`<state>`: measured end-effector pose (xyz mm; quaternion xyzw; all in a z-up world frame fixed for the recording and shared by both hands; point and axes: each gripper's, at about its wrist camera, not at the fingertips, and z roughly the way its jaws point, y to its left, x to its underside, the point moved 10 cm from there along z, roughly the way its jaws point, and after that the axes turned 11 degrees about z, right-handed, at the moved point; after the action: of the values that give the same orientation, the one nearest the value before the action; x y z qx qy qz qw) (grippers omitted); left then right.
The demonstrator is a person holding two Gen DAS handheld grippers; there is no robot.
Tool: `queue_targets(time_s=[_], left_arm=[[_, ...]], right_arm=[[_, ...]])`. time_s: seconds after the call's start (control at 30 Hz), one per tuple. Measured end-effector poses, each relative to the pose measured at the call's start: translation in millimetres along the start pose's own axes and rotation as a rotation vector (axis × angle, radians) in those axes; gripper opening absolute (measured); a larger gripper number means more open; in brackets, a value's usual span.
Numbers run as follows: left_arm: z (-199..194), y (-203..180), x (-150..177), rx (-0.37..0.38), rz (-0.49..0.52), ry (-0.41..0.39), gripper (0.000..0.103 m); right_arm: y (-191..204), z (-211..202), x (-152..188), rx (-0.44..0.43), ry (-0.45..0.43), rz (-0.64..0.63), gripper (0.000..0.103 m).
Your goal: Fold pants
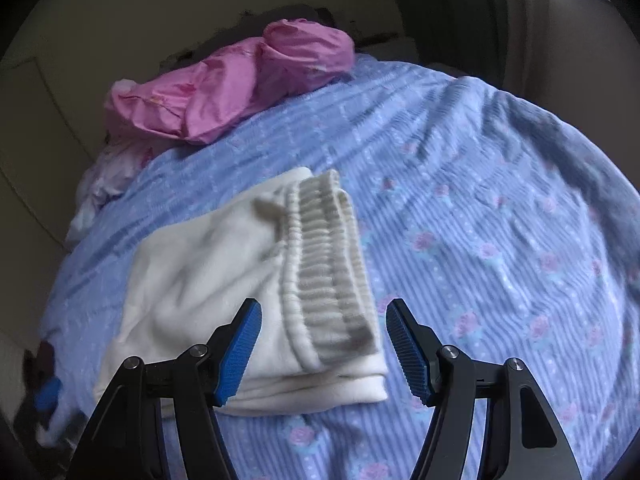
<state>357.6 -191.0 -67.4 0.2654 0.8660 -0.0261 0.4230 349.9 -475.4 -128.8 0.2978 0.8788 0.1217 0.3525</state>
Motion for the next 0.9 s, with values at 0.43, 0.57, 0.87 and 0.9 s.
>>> queue_targets(time_s=[0.43, 0.57, 0.87, 0.9], left_arm=[[126, 39, -61, 0.105, 0.003, 0.167, 0.099], [172, 30, -62, 0.214, -0.025, 0.257, 0.096], [222, 9, -84, 0.259, 0.242, 0.318, 0.090], [224, 6, -86, 0.264, 0.302, 0.321, 0.090]], right_arm=[[8, 35, -16, 0.103, 0.020, -0.035, 0.066], [12, 54, -25, 0.147, 0.050, -0.067, 0.066], [13, 82, -28, 0.126, 0.117, -0.065, 0.066], [13, 83, -29, 0.117, 0.122, -0.052, 0.066]])
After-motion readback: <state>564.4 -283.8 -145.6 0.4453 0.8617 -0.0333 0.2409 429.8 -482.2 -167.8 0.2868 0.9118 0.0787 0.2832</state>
